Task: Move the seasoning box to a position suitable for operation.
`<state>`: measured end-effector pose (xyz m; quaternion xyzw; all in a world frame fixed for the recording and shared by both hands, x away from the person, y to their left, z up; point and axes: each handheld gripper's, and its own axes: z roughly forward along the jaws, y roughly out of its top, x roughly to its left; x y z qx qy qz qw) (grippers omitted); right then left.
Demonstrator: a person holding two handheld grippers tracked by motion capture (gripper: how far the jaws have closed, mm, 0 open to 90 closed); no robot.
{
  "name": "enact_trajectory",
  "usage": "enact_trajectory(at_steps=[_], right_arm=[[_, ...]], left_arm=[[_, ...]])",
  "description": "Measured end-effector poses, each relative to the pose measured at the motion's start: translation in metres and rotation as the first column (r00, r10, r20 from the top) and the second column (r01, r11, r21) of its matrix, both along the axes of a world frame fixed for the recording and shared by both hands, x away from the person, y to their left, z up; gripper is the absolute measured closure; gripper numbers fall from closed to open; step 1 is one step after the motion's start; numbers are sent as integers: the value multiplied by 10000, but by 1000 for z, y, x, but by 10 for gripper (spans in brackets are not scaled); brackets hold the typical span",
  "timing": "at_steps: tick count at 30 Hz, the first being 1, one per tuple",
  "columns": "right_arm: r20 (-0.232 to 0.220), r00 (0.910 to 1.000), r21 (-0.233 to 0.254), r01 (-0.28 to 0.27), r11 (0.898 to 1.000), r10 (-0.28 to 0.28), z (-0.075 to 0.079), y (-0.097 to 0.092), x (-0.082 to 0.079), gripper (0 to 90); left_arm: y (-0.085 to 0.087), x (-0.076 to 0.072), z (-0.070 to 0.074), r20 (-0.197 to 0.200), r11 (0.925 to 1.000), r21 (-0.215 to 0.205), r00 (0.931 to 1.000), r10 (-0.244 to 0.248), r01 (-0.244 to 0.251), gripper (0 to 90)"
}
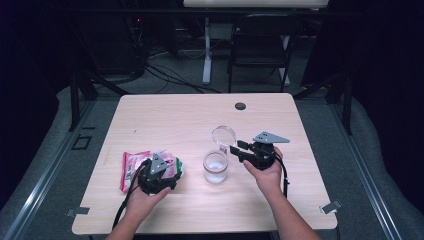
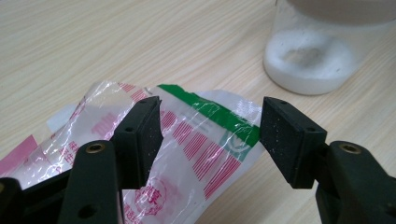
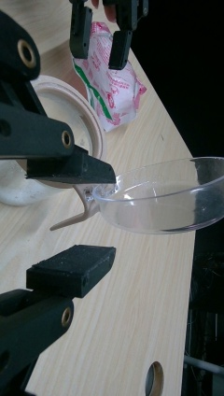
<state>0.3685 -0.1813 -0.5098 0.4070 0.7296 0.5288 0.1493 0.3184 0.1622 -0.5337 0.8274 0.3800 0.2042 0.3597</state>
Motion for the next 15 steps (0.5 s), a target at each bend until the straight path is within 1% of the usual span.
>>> enact_trajectory(at_steps=[1, 3, 5, 8, 12, 15], right_arm=[[8, 10000, -13, -7, 10000, 7, 0, 0, 0, 576], [35, 10000, 12, -10, 10000, 10, 0, 1, 0, 576], [36, 10000, 18, -17, 10000, 17, 0, 2, -1, 575], [22, 10000, 17, -42, 10000, 42, -1, 2, 0, 574], [39, 10000, 28, -16, 10000, 16, -1, 1, 0, 570], [1, 9999, -71, -117, 9999, 117, -1, 1, 0, 569]], left_arm=[[0, 0, -1, -109, 9999, -115, 9999, 74, -75, 401], [-1, 0, -2, -133, 9998, -84, 9998, 172, -173, 405], [-2, -1, -2, -128, 9998, 36, 9997, 191, -191, 400], [-4, -2, -2, 95, 9990, 344, 9996, 271, -274, 361], [-7, -3, -5, 121, 9984, 536, 9997, 198, -205, 343], [-12, -5, -7, 288, 9950, 987, 9995, 116, -144, 343]])
